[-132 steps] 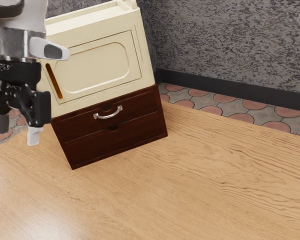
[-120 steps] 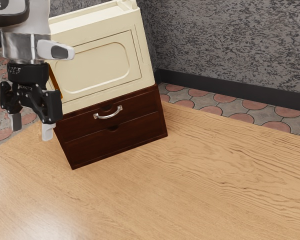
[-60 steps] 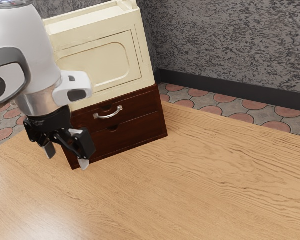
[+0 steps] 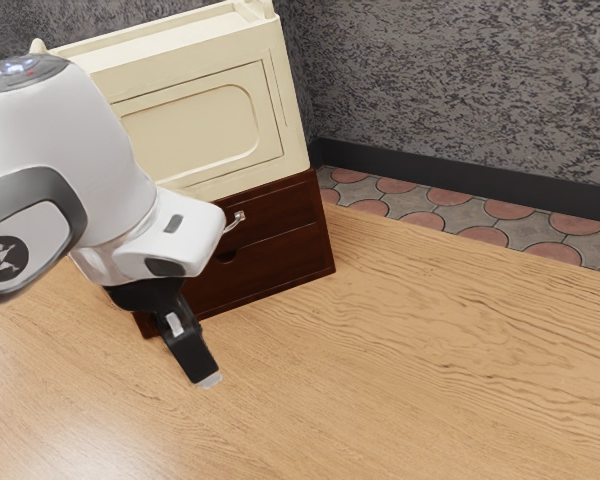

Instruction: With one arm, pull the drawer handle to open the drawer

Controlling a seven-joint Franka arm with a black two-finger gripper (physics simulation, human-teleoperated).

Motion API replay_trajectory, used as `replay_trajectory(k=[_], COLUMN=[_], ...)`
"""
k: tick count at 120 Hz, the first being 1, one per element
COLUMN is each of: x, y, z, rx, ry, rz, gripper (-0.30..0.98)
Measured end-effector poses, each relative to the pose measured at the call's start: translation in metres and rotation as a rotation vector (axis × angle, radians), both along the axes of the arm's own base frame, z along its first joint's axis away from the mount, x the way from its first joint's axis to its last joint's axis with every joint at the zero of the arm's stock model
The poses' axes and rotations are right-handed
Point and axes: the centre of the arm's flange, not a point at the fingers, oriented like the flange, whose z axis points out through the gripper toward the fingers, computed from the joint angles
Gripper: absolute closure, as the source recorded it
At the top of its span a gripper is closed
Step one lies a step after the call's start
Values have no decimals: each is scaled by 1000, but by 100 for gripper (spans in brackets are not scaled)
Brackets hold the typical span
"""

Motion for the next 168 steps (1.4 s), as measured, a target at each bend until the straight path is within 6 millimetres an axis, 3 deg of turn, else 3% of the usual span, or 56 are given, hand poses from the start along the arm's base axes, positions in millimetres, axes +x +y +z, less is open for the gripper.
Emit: replay_trajectory(k=[38, 59, 81, 104, 125, 147, 168], x=[40, 68, 80, 93, 122, 133, 148], y=[36, 50, 53, 76, 95, 119, 127], z=[-11, -19, -25, -22, -39, -53, -59], rx=[273, 311, 322, 326, 296, 275, 262], ry=[-73, -67, -61, -64, -37, -19, -31], rz=[-215, -272, -323, -306, -274, -200, -167], gripper=[0, 0, 0, 0, 0, 0, 0])
